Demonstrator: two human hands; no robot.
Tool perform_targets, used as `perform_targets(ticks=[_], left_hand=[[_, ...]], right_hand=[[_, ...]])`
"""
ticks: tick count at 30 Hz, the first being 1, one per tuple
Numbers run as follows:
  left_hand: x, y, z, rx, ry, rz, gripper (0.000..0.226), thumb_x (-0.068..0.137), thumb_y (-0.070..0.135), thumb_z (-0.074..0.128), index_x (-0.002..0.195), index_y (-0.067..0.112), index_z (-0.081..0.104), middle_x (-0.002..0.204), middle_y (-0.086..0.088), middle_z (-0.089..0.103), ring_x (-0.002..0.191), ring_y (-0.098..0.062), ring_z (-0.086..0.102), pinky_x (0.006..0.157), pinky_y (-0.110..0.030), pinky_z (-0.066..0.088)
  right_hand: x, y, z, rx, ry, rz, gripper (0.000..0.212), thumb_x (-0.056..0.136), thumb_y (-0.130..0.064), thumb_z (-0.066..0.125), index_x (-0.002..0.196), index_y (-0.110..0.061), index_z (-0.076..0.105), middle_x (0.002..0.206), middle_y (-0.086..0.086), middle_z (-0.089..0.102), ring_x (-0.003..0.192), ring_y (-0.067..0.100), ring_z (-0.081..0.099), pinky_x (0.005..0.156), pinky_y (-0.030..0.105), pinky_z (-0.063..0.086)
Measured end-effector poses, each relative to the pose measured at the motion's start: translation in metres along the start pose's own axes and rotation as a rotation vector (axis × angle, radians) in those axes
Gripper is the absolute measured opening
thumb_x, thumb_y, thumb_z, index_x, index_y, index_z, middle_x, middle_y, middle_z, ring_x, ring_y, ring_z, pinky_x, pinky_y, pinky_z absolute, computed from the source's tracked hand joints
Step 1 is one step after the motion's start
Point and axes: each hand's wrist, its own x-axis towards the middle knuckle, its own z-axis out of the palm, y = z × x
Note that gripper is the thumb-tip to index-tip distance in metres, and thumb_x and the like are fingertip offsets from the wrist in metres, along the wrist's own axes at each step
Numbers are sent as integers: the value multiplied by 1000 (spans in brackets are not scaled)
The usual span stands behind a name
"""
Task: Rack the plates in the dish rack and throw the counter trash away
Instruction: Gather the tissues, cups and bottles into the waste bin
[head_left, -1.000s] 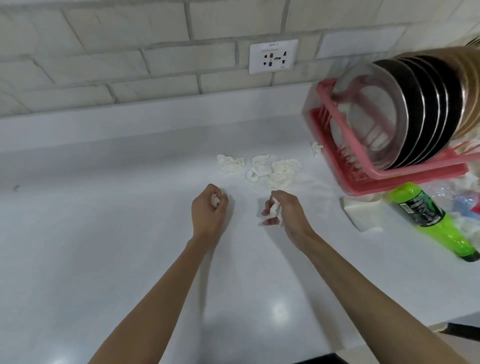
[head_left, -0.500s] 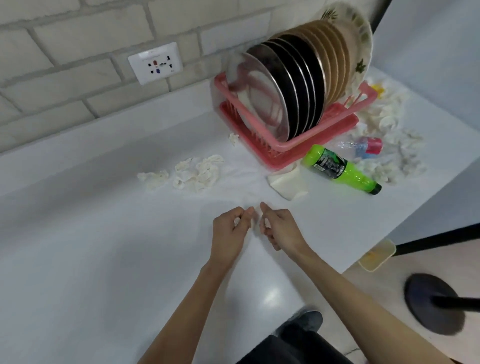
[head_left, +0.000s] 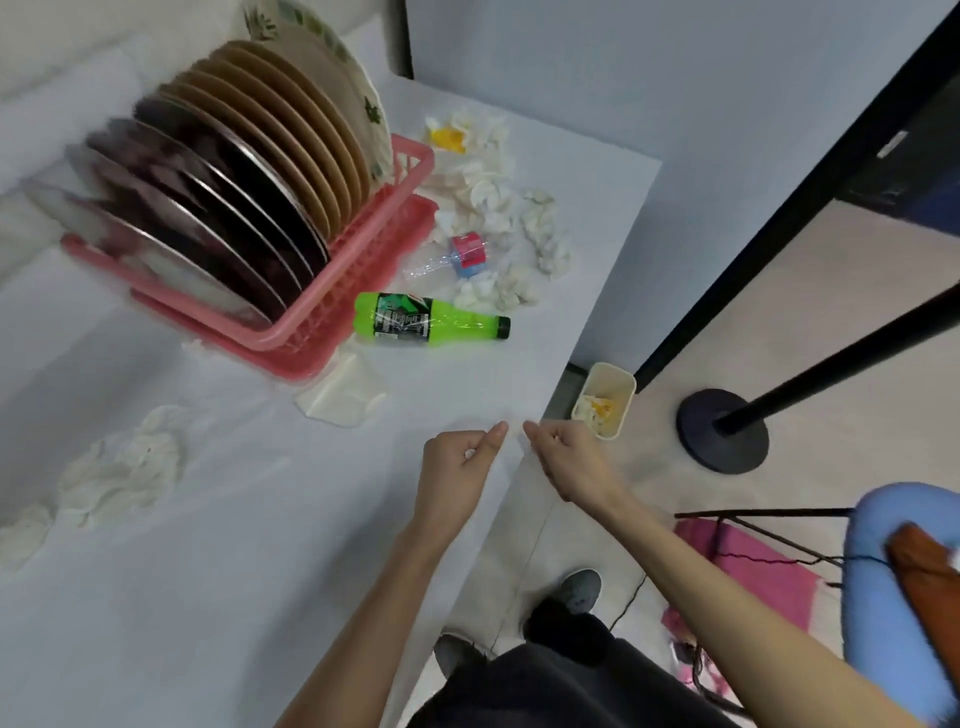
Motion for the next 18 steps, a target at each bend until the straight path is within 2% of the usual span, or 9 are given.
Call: perform_targets(ticks=[3, 7, 10, 14, 18], left_hand=[[16, 16, 45, 13, -80, 41, 60, 96, 47, 54, 57, 8, 30, 58, -4, 23, 54, -14, 26, 56, -32, 22], [37, 41, 109, 38, -172, 33, 50, 100, 37, 56, 55, 21, 40, 51, 10, 33, 50, -8, 30, 50, -24, 24], [55, 54, 153, 92, -238, 29, 50, 99, 42, 55, 54, 27, 43, 49, 11, 39, 48, -6, 36, 51, -24, 29], [77, 61, 204, 100, -244, 15, 54, 101, 36, 53, 50, 20, 48, 45, 4, 49, 44, -7, 45, 52, -20, 38], [107, 60, 243, 124, -287, -33, 58, 102, 37, 50, 49, 17, 41, 44, 4, 42, 43, -9, 39, 51, -25, 35]], right_hand=[[3, 25, -39, 59, 58, 34, 44, 101, -33, 47, 60, -17, 48, 46, -6, 41, 41, 8, 35, 41, 19, 29], [9, 57, -94, 103, 143, 74, 52, 100, -43, 47, 58, -13, 46, 51, 5, 37, 44, 14, 32, 45, 28, 28], [17, 78, -134, 120, 191, 132, 57, 99, -48, 46, 53, -15, 43, 47, -1, 37, 40, 10, 31, 43, 25, 28], [35, 107, -178, 78, 222, 149, 55, 99, -42, 50, 52, -16, 37, 44, -7, 31, 40, 7, 26, 42, 21, 24], [59, 128, -214, 72, 218, 189, 56, 101, -36, 49, 50, -19, 32, 36, -11, 29, 37, 7, 29, 41, 19, 25]])
